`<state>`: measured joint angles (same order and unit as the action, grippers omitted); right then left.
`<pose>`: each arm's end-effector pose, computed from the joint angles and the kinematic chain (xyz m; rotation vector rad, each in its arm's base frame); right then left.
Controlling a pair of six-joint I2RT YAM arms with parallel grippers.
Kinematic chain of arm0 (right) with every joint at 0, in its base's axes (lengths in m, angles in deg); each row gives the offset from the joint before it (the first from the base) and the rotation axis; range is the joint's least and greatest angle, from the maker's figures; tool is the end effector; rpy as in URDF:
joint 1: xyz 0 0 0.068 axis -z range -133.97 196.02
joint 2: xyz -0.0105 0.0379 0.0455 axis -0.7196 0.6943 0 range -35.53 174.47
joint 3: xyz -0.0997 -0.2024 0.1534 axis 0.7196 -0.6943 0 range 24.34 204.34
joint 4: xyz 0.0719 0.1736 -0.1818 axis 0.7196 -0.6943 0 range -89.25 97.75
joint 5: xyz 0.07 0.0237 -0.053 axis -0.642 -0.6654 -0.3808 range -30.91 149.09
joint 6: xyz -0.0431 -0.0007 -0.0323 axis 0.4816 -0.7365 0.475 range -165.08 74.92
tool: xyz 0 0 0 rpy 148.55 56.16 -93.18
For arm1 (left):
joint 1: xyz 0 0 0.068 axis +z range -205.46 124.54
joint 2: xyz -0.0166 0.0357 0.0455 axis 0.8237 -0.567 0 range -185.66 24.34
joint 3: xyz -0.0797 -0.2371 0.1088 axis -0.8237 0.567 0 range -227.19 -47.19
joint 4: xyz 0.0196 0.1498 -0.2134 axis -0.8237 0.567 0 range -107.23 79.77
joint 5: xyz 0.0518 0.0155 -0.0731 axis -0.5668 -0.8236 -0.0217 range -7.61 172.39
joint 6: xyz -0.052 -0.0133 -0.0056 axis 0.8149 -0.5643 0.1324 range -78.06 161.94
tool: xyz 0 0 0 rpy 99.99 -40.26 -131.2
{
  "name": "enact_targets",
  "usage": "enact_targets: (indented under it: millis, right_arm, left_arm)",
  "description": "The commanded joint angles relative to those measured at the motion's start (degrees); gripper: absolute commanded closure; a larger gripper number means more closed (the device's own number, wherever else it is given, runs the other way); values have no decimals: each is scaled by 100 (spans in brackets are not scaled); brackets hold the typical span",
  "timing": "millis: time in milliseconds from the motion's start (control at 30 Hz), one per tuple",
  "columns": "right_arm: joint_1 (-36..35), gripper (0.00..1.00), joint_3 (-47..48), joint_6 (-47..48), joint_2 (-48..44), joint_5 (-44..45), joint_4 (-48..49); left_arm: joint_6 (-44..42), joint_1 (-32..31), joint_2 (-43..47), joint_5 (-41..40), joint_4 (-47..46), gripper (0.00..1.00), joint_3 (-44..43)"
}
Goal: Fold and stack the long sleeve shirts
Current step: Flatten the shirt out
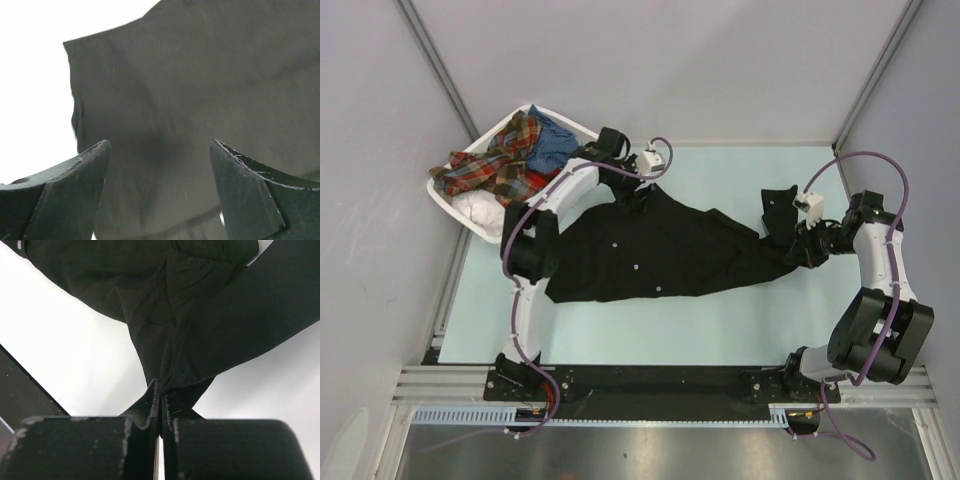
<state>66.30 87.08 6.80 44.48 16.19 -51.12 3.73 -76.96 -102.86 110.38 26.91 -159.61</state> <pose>0.2429 -0.0639 0.2609 -0.7789 2.3228 0.6019 0.4463 -0.1937 0.2289 1.3906 2.0757 -0.5139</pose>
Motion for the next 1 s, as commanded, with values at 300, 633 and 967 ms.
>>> enact_targets:
  millis: [300,633,967]
  right_arm:
    - [-155,100,379,-283,217,27,60]
    - [-164,100,450,-231,112,-17,-142]
    - [-269,100,336,305,6,123,-572]
  left_arm:
    - [-247,-206,-298,66,420,94,-45]
    - [-599,-127,2979,-353,-54,99,2837]
    - [-1223,-741,4931,-602,261,83,6345]
